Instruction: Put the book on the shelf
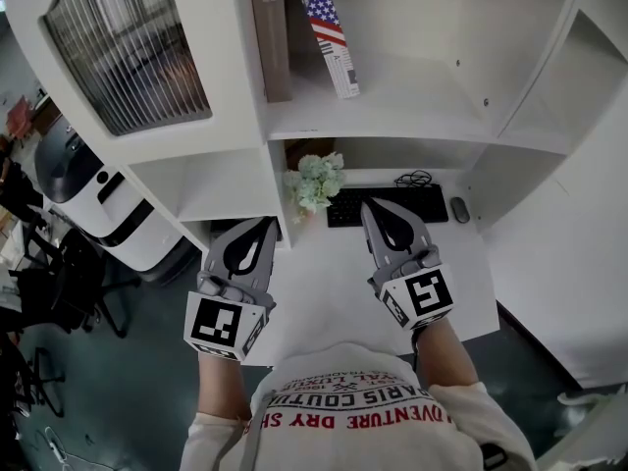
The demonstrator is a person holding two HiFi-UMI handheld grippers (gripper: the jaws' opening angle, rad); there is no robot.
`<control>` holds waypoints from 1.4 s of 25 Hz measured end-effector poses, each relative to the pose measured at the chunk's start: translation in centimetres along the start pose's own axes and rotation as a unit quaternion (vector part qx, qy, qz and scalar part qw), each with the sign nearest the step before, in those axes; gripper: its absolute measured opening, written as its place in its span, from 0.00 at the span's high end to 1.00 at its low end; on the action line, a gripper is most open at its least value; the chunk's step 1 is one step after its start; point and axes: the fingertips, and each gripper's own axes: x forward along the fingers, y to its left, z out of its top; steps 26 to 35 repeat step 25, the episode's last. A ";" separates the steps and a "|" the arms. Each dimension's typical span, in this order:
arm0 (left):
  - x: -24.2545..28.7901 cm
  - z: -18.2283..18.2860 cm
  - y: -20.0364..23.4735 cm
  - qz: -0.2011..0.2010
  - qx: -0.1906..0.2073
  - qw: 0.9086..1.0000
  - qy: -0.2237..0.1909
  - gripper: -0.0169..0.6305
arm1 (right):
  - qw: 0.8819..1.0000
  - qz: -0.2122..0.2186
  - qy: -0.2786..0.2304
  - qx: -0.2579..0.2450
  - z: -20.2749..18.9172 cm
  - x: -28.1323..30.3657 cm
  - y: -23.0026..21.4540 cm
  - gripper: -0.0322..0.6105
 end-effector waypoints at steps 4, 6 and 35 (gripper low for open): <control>0.1 -0.1 0.0 0.002 0.000 1.000 0.006 0.97 | 1.000 0.004 0.005 -0.003 -0.3 0.2 0.0 0.95; 0.1 -0.2 0.0 0.003 -0.003 1.000 0.008 0.97 | 1.000 0.006 0.003 0.000 -0.2 0.3 -0.3 0.95; 0.0 -1.2 -0.4 0.009 -0.008 1.000 0.015 0.97 | 1.000 -0.002 0.015 0.026 -1.4 0.1 -0.7 0.95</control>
